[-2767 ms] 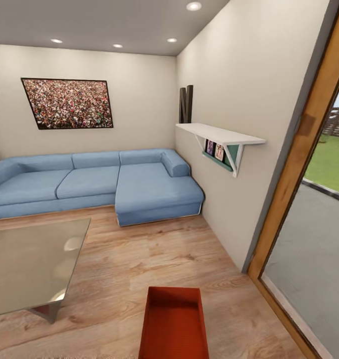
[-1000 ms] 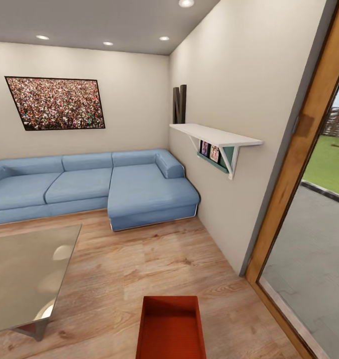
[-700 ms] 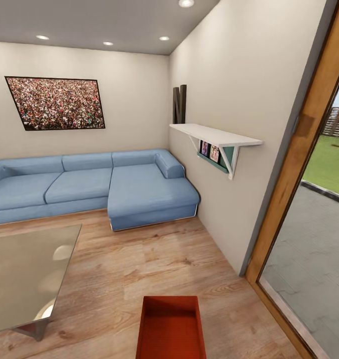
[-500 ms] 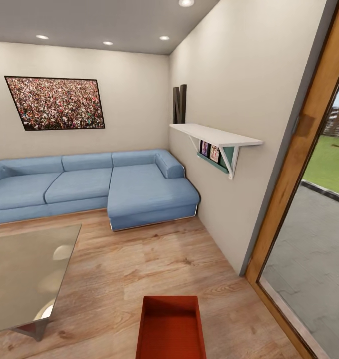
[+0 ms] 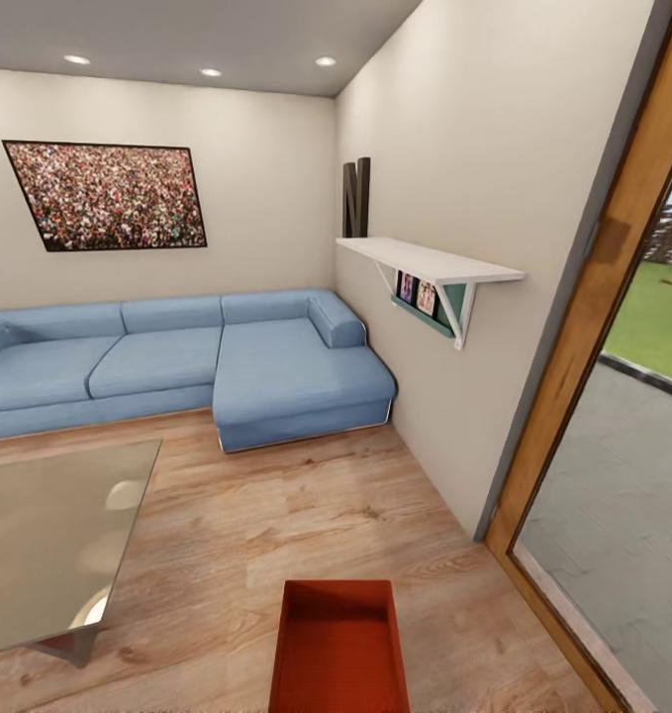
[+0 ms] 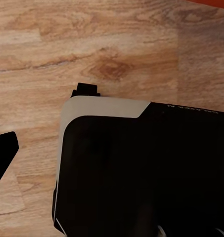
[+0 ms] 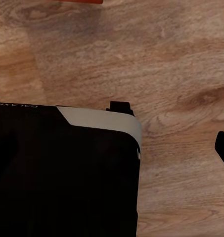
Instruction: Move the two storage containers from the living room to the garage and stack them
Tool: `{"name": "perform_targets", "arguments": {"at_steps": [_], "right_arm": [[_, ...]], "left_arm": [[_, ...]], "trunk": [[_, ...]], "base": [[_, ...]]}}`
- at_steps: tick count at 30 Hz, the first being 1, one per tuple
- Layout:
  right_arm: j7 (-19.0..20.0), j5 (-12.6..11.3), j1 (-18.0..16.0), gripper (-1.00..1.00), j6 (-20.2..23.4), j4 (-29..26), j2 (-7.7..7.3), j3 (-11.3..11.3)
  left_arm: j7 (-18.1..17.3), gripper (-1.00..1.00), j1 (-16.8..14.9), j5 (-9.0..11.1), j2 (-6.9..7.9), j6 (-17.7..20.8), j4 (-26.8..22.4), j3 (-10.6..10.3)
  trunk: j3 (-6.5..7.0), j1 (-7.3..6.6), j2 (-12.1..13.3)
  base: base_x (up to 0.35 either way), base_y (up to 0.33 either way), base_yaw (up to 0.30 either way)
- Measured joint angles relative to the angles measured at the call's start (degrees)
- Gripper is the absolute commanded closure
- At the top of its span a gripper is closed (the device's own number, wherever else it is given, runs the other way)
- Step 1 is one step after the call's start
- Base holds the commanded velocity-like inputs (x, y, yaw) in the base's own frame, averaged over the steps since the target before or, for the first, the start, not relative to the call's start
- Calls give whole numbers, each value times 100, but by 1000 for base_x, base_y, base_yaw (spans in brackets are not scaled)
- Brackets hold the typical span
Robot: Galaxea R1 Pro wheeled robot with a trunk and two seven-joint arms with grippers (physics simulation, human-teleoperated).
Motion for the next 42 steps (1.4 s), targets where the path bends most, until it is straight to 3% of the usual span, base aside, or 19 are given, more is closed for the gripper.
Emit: {"name": "perform_targets", "arguments": {"at_steps": [42], "right_arm": [[-1, 9, 0, -100, 0, 2, -9, 0]], "left_arm": [[-1, -100, 0, -12, 2, 1, -1, -4]], "trunk": [[-333, 0, 0]], "base": [[0, 0, 0]]}}
